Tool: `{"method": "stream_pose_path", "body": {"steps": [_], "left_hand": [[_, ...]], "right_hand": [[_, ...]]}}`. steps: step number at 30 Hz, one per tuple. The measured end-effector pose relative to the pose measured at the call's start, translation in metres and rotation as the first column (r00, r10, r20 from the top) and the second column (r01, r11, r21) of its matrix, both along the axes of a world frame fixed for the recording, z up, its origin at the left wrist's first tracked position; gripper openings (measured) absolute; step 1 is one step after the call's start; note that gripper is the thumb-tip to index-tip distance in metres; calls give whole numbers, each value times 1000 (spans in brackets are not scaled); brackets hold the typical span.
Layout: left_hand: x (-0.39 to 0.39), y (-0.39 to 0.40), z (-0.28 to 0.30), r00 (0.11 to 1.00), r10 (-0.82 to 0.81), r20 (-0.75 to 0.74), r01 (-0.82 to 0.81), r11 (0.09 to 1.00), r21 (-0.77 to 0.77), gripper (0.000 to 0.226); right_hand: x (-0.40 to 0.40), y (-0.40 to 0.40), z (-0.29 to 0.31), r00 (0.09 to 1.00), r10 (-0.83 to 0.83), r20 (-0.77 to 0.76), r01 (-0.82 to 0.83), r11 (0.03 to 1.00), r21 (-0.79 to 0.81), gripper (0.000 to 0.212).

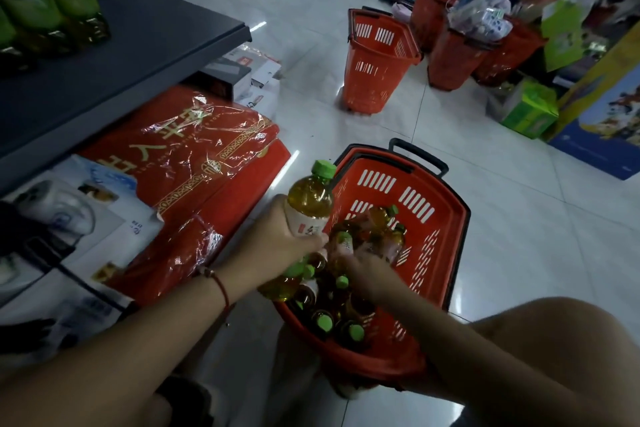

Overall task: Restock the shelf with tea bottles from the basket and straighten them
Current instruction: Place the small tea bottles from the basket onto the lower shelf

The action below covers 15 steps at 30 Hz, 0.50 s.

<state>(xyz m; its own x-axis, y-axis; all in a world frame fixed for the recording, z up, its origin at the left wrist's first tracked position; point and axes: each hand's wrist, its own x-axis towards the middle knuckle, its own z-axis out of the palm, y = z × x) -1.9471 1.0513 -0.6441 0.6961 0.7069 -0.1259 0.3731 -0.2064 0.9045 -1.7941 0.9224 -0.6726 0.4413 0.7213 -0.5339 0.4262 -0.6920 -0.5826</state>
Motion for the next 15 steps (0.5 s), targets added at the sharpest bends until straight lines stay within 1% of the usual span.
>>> {"method": "stream_pose_path", "body": {"steps": [1, 2, 3, 4, 6, 7, 10, 12, 14, 15], "left_hand": [[-3, 2, 2, 999, 34, 10, -34, 999, -31, 51], [-6, 4, 4, 998, 62, 26, -60, 996, -62, 50], [-9, 5, 7, 995, 81, 50, -76, 992, -98, 49], [-11, 7, 10, 992, 104, 70, -94, 987, -133, 49], [-17, 9, 17, 984, 154, 87, -136, 973, -188, 52], [-21, 10, 19, 978, 184, 97, -159, 961, -225, 52], [-41, 12, 30, 951, 286, 117, -235, 915, -327, 44], [-54, 12, 41, 934, 336, 121, -274, 892, -359, 38], [-67, 12, 51, 908, 398, 133, -322, 864, -387, 31], [-74, 13, 51, 892, 428, 147, -339, 847, -410, 33]], "right_hand": [[-6, -8, -26, 988, 125, 85, -107, 976, -191, 58], [-12, -17, -47, 961, 252, 113, -196, 911, -363, 57], [-18, -23, -60, 931, 348, 109, -260, 844, -470, 56], [-19, -27, -73, 923, 376, 88, -281, 811, -514, 58], [-20, -28, -84, 936, 342, 82, -250, 811, -529, 63], [-19, -25, -85, 934, 345, 90, -247, 808, -535, 60], [-8, -22, -82, 893, 413, 181, -266, 807, -528, 37], [8, -19, -66, 906, 377, 193, -244, 838, -488, 29], [24, -9, -31, 908, 371, 197, -269, 874, -405, 28], [30, 1, -7, 902, 377, 210, -287, 888, -360, 27]]}}
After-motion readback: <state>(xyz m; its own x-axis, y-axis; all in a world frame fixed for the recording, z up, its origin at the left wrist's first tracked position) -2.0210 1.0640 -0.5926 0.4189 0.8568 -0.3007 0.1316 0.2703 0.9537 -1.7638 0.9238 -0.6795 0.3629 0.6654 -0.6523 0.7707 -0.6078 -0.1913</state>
